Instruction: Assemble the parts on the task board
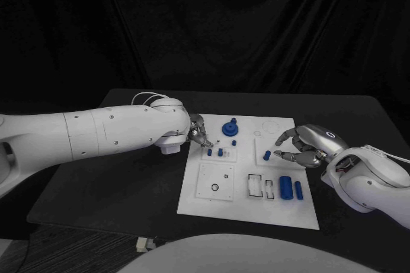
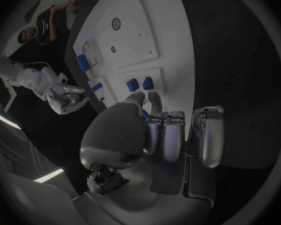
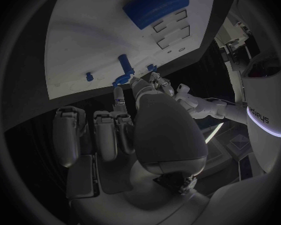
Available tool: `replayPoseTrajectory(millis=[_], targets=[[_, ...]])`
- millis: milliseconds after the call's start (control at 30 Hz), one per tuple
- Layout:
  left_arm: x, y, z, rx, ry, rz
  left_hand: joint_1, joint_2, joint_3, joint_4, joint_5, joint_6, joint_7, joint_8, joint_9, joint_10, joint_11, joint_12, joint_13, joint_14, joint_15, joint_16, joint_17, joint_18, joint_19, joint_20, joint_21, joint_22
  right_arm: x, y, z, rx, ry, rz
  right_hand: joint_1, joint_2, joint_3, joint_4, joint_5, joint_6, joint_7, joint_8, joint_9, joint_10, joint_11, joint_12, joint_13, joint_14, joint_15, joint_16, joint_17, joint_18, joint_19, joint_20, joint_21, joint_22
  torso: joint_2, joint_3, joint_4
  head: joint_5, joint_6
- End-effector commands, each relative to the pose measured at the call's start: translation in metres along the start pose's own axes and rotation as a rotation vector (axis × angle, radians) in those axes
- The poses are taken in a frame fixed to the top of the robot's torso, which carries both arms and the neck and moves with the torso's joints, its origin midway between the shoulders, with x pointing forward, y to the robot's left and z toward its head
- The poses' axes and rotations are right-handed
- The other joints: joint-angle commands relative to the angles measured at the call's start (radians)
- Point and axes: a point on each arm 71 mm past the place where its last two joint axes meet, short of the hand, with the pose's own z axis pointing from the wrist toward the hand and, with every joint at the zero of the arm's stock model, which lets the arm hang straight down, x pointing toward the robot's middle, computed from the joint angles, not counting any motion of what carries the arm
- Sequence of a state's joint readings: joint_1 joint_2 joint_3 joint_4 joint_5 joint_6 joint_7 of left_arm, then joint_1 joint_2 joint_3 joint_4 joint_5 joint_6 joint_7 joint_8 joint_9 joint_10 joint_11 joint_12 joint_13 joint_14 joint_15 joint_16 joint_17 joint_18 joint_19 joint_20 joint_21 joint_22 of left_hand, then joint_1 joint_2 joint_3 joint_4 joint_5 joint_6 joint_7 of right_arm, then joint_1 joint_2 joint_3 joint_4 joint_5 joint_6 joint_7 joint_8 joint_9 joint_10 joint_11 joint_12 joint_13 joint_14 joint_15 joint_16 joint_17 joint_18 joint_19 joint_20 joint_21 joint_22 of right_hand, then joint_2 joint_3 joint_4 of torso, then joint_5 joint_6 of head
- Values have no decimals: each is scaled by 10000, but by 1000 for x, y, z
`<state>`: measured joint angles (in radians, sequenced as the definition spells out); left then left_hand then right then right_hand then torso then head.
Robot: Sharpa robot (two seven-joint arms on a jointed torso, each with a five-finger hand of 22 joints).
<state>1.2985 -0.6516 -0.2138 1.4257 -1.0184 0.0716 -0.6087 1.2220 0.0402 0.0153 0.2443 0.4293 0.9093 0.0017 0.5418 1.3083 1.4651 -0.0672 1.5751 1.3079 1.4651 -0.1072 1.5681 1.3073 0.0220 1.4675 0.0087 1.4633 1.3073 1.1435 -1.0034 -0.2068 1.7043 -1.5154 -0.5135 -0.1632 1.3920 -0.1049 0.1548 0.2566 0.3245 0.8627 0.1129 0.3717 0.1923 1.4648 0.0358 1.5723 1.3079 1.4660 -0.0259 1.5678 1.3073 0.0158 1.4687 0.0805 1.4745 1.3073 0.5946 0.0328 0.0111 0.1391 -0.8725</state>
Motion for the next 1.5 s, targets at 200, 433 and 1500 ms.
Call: replayPoseTrajectory(millis=[200, 433, 1500], targets=[[-38, -17, -27, 2102, -3014, 441, 1243, -367, 1248, -72, -508, -365, 88, -843, -403, 1057, 79, -43, 2629, 1057, 12, 27, 2635, 8, 545, -26, 67, 2334, 0, -1, -2, 121, -39, 8, 36, 8, 47, -12, 46, 75, -17, -30, 14, 1060, -53, -15, 2629, 1048, -98, 30, 2635, 124, 477, -69, -31, 2259, 3, -2, -5, -108, -2], [-72, -41, -57, 5165, -4718, 1907, 2524, -1483, 3072, 93, -2205, -1604, 1310, -4648, -4954, -4500, 1237, -5913, -986, -2975, 1049, -4984, -795, 484, -1902, 760, -3048, 1449, -4, 0, -5, -64, -391, 110, -3, 3, 31, 13, 31, 88, -15, -27, 17, 1060, -52, -15, 2629, 1048, -98, 30, 2635, 117, 491, -69, -7, 2268, -16, 3, -11, -92, -2], [-34, -67, -19, 7764, -5994, 9077, 2383, -2041, 2419, 349, -3790, -377, -425, -4515, -10580, -7277, 264, -12986, -10994, -712, 501, -4081, -2529, 276, 40, 559, -1142, 1974, -11, 8, -11, -777, -1204, 518, -244, -31, -161, 229, -1192, 223, -64, -20, 52, 1060, -93, -15, 2629, 1048, -130, 30, 2635, 70, 593, -100, 159, 2335, 12, 2, 1, -296, -2]])
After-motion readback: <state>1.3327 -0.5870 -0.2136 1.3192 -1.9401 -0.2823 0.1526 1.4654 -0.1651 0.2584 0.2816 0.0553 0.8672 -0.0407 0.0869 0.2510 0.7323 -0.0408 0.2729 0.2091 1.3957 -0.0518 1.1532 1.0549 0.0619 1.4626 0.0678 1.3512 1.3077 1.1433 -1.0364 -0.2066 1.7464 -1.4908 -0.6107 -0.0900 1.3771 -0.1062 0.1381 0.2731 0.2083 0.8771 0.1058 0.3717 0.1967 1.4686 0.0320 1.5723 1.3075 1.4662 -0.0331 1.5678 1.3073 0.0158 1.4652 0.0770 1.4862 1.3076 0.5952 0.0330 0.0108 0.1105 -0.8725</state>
